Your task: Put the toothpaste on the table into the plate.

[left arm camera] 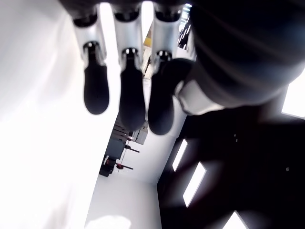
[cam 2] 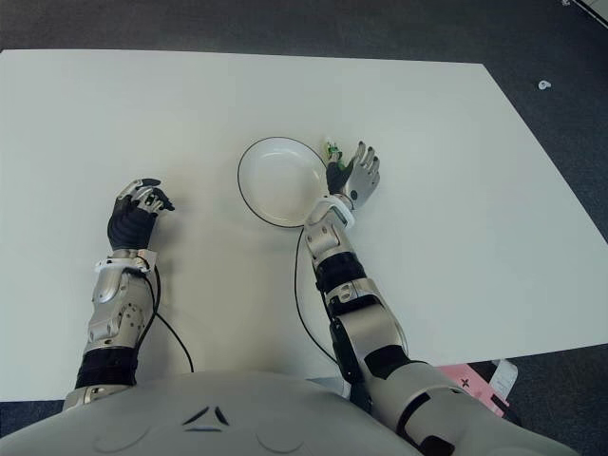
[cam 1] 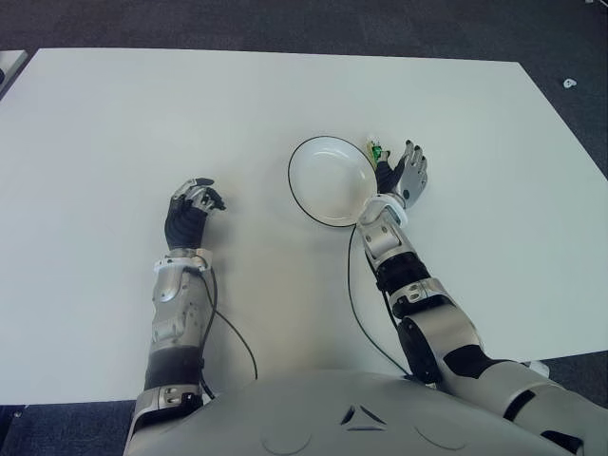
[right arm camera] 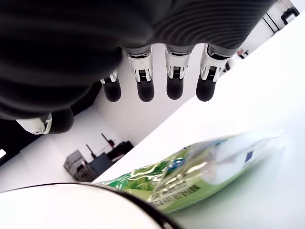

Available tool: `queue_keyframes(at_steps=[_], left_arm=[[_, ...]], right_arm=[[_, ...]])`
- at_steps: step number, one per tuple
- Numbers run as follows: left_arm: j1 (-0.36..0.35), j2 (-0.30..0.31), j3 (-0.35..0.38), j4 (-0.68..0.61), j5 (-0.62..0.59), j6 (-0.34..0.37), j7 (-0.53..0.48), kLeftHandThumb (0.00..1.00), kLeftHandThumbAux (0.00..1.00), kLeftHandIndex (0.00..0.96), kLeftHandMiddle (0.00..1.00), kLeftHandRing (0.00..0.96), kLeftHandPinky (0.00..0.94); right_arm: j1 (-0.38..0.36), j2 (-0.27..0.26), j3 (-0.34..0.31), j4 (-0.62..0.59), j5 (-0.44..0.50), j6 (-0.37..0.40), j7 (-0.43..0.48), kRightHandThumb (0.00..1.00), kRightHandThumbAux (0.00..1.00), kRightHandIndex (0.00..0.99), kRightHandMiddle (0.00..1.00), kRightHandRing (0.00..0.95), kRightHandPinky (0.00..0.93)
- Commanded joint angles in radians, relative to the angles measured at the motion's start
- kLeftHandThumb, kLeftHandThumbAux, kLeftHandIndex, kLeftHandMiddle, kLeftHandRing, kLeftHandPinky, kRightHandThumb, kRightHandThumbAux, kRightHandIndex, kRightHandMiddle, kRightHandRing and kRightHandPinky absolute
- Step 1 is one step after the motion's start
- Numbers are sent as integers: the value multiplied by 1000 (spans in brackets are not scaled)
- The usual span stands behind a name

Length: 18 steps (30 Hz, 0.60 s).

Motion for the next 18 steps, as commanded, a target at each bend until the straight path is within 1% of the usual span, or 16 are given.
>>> queue_keyframes(at_steps=[1, 10, 14, 18], left_arm=[[62, -7, 4, 76, -2, 71, 1, 716, 712, 436, 603, 590, 553], [67, -11, 3, 69, -2, 72, 3, 716, 712, 435, 603, 591, 556], [68, -11, 1, 65, 3, 77, 10, 715, 712, 435, 603, 591, 558], [68, -11, 0, 65, 4, 79, 11, 716, 712, 435, 606, 592, 562]], right_arm=[[63, 6, 13, -60, -26, 57, 25, 665, 204, 0, 0, 0, 0], [121, 15, 47, -170, -83, 125, 66, 671, 210, 0, 0, 0, 0], [154, -2, 80, -220, -113, 141, 120, 678, 209, 0, 0, 0, 0], [168, -11, 90, -244, -130, 147, 151, 682, 207, 0, 0, 0, 0]])
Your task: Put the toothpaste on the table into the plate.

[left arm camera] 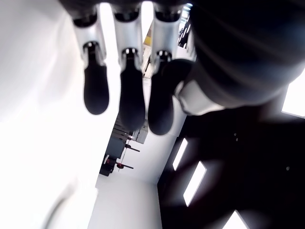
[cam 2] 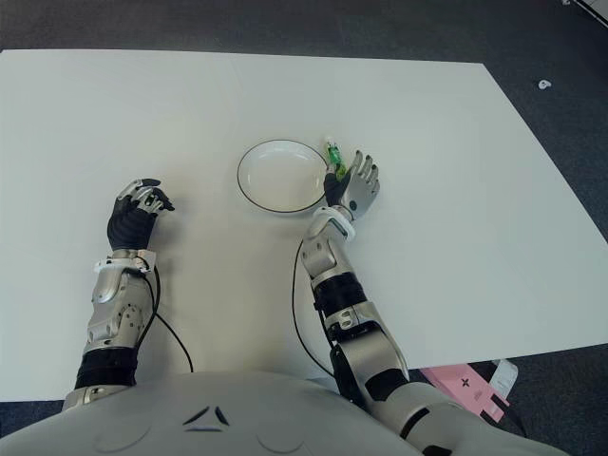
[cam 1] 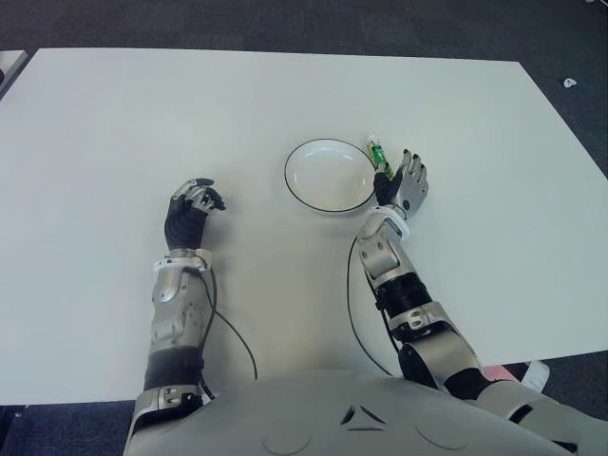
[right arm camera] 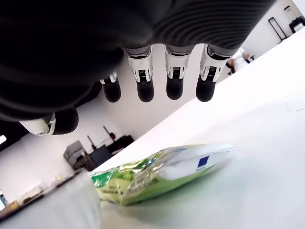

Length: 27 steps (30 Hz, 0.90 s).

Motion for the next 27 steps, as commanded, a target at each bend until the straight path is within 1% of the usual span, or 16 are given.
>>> queue_keyframes(at_steps=[1, 7, 27], left_arm=[[65, -12, 0, 67, 4, 79, 13, 716, 712, 435, 606, 592, 562], [63, -16, -1, 68, 6, 84, 22, 716, 712, 435, 607, 594, 565], [50, -19, 0, 82, 13, 81, 28, 717, 712, 436, 608, 592, 557]], right_arm=[[34, -13, 16, -30, -22, 22, 45, 682, 207, 0, 0, 0, 0], [42, -22, 23, -43, -43, 32, 78, 681, 202, 0, 0, 0, 0], [44, -26, 25, -79, -70, 42, 125, 669, 199, 0, 0, 0, 0]])
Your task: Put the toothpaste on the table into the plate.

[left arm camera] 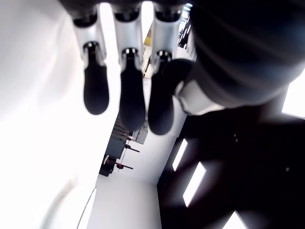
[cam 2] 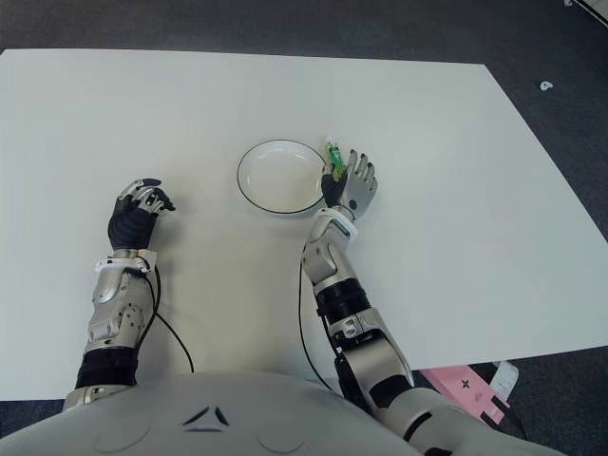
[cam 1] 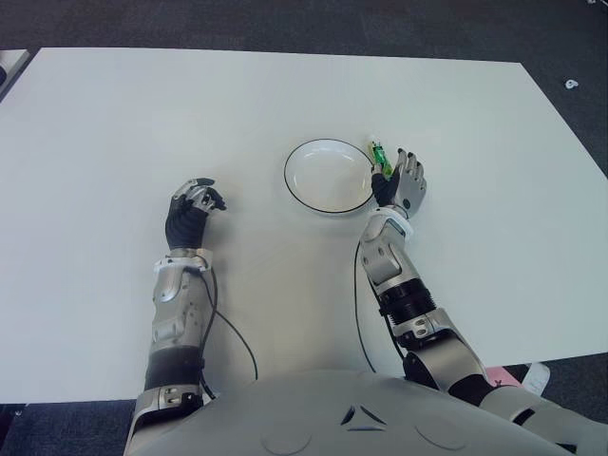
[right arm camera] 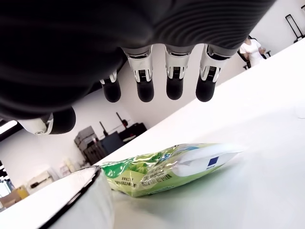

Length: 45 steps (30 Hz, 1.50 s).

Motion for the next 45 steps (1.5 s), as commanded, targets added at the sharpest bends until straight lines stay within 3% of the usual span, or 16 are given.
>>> queue_keyframes(at_steps=[1, 20, 32, 39, 44, 45], left_arm=[[54, -17, 0, 80, 11, 77, 28, 717, 712, 436, 608, 592, 556], [52, -20, 6, 87, 15, 63, 30, 716, 713, 436, 608, 591, 556], [57, -18, 10, 83, 12, 66, 28, 716, 713, 436, 607, 589, 561], [60, -15, 9, 76, 15, 74, 32, 716, 713, 436, 609, 592, 559], [62, -16, 10, 71, 15, 81, 39, 717, 713, 436, 609, 591, 557], [63, -16, 11, 69, 14, 81, 40, 760, 700, 426, 567, 588, 554]], right_arm=[[18, -5, 2, -7, -9, 14, 25, 670, 199, 0, 0, 0, 0], [-17, -37, 9, 4, -16, 42, 163, 730, 216, 0, 0, 0, 0], [-41, -42, 4, 50, -15, 40, 178, 726, 223, 0, 0, 0, 0], [-109, -65, -25, 216, 26, -38, 169, 755, 230, 0, 0, 0, 0], [-197, -70, -31, 446, 55, -104, 162, 758, 225, 0, 0, 0, 0], [-213, -68, -30, 482, 58, -109, 162, 752, 222, 0, 0, 0, 0]])
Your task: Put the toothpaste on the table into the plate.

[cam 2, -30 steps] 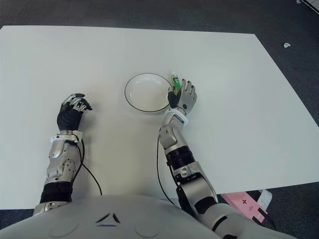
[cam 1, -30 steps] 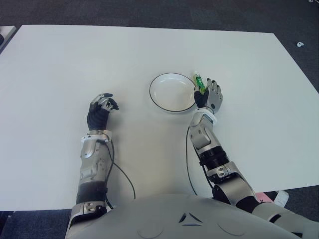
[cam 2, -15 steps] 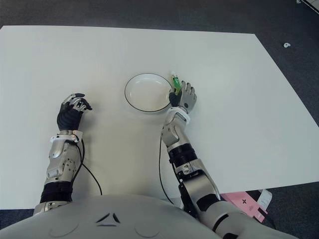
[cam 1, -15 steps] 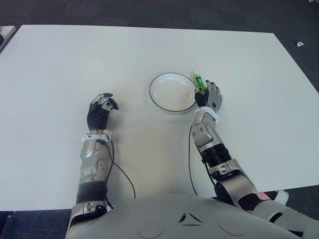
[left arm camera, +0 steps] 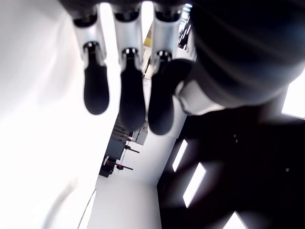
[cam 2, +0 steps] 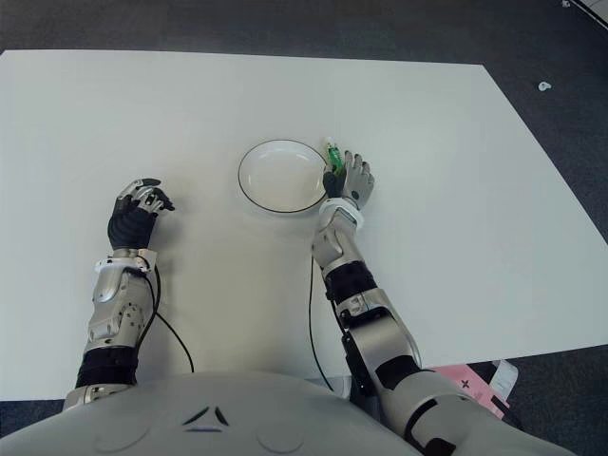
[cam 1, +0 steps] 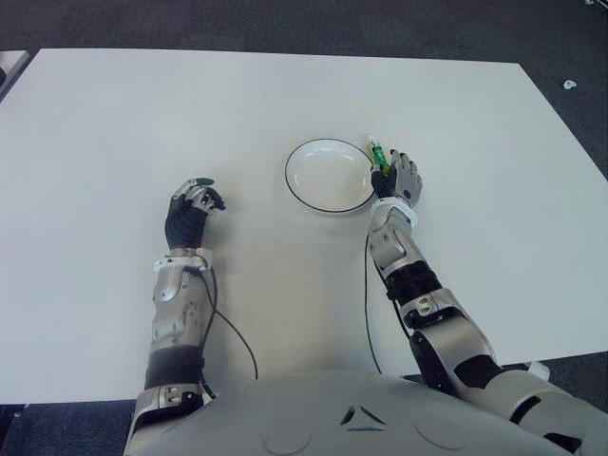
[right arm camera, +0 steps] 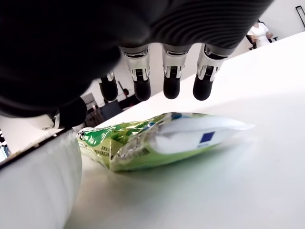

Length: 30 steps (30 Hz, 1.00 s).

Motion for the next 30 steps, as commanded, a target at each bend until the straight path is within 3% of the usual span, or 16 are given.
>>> queue_keyframes(at_steps=[1, 5, 30], left_arm=[[67, -15, 7, 65, 7, 83, 35, 788, 692, 419, 540, 585, 552], [71, -20, 12, 54, -9, 87, 31, 825, 681, 410, 505, 583, 552], [87, -18, 13, 49, -13, 68, 21, 838, 676, 413, 487, 581, 542]], right_arm=[[-57, 0, -8, 218, 42, -31, 11, 748, 221, 0, 0, 0, 0], [-87, 13, 2, 260, 35, 6, 19, 734, 213, 0, 0, 0, 0], [-175, 21, 0, 475, 84, -75, -32, 737, 201, 0, 0, 0, 0]])
